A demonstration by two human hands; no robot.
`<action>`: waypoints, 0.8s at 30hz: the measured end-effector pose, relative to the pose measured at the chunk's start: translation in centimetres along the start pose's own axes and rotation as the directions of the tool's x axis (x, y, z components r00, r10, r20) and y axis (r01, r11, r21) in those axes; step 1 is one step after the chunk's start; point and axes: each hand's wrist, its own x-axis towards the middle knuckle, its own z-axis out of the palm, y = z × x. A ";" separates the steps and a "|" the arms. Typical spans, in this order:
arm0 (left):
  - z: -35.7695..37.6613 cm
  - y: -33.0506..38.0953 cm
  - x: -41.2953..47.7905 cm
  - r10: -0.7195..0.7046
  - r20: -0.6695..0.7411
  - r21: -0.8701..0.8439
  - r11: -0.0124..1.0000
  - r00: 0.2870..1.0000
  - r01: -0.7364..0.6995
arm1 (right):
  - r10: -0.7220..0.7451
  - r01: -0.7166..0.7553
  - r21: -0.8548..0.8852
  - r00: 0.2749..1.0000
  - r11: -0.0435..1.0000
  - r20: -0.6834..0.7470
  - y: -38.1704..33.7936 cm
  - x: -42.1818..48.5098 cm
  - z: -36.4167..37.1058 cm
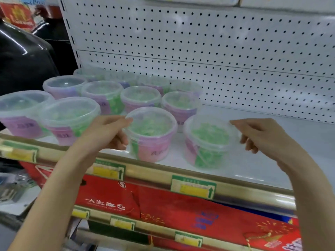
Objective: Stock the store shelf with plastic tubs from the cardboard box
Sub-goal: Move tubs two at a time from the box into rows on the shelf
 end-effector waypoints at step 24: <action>-6.3 0.9 2.3 0.399 0.581 0.493 0.521 0.709 -0.697 | -0.341 0.270 -0.484 0.938 0.832 -0.063 -3.0 -3.8 7.3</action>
